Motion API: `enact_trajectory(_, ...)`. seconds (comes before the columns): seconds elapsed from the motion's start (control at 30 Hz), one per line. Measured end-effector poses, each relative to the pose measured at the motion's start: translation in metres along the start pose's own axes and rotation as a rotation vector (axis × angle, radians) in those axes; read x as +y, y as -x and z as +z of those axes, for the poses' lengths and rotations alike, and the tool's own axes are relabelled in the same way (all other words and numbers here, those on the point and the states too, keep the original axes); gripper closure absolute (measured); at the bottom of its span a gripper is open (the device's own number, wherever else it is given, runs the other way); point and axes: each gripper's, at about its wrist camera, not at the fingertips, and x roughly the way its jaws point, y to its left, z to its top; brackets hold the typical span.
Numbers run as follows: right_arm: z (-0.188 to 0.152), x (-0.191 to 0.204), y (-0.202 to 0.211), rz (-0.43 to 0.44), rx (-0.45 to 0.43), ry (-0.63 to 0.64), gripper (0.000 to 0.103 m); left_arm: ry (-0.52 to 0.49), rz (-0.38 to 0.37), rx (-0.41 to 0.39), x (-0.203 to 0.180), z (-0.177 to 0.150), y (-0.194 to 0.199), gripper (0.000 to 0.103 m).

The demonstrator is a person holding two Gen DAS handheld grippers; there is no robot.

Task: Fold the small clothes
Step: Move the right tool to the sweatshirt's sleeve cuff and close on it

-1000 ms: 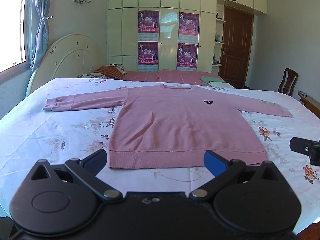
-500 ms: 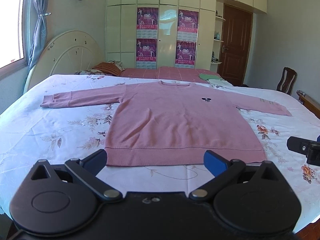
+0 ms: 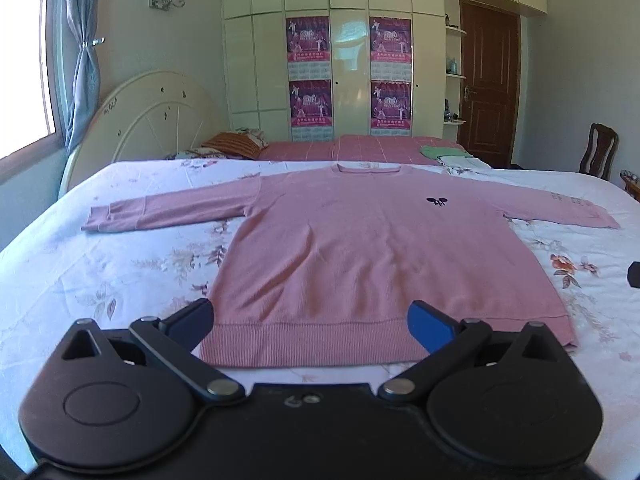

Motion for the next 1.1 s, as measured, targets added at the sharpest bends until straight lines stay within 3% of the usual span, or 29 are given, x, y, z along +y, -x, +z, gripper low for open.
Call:
enact_trajectory(0.13, 0.017, -0.025, -0.033, 0.021, 0.029, -0.054, 0.000, 0.012, -0.072, 0.061, -0.011, 0.019, -0.032, 0.000)
enact_trajectory(0.27, 0.040, -0.060, -0.073, 0.003, 0.041, -0.125, 0.000, 0.045, -0.069, 0.032, -0.023, 0.047, -0.071, 0.000)
enact_trajectory(0.37, 0.062, -0.095, -0.106, -0.024, 0.026, -0.170, 0.000, 0.083, -0.157, 0.070, -0.026, 0.069, -0.117, 0.001)
enact_trajectory(0.47, 0.082, -0.135, -0.146, -0.020, 0.029, -0.254, 0.000, 0.025, -0.095, 0.068, -0.042, 0.087, -0.158, 0.005)
enact_trajectory(0.53, 0.093, -0.158, -0.173, -0.045, 0.030, -0.279, 0.000, 0.016, -0.072, 0.087, -0.051, 0.097, -0.182, 0.018)
enact_trajectory(0.6, 0.101, -0.180, -0.198, -0.068, 0.026, -0.303, 0.001, 0.018, -0.050, 0.105, -0.058, 0.104, -0.201, 0.038)
enact_trajectory(0.63, 0.103, -0.192, -0.210, -0.077, 0.023, -0.319, 0.005, 0.014, -0.027, 0.112, -0.062, 0.106, -0.210, 0.038)
enact_trajectory(0.67, 0.106, -0.203, -0.221, -0.084, 0.025, -0.335, 0.042, 0.006, -0.018, 0.114, -0.065, 0.108, -0.215, 0.036)
enact_trajectory(0.7, 0.108, -0.214, -0.232, -0.102, 0.038, -0.355, 0.061, 0.004, -0.013, 0.114, -0.067, 0.111, -0.221, 0.027)
enact_trajectory(0.77, 0.109, -0.240, -0.251, -0.104, 0.033, -0.413, 0.061, 0.012, -0.009, 0.104, -0.069, 0.114, -0.229, 0.007)
enact_trajectory(0.8, 0.110, -0.251, -0.258, -0.117, 0.020, -0.440, 0.060, 0.006, -0.008, 0.102, -0.070, 0.115, -0.234, 0.006)
enact_trajectory(0.83, 0.109, -0.264, -0.266, -0.134, 0.009, -0.475, 0.057, -0.007, -0.013, 0.110, -0.073, 0.117, -0.241, 0.006)
enact_trajectory(0.87, 0.109, -0.277, -0.271, -0.151, 0.006, -0.517, 0.041, -0.017, -0.023, 0.120, -0.074, 0.118, -0.247, 0.010)
enact_trajectory(0.9, 0.107, -0.290, -0.277, -0.150, -0.001, -0.555, 0.036, -0.021, -0.035, 0.133, -0.075, 0.118, -0.253, 0.017)
enact_trajectory(1.1, 0.102, -0.354, -0.317, -0.156, 0.019, -0.740, 0.037, 0.010, -0.054, 0.181, -0.079, 0.118, -0.281, 0.024)
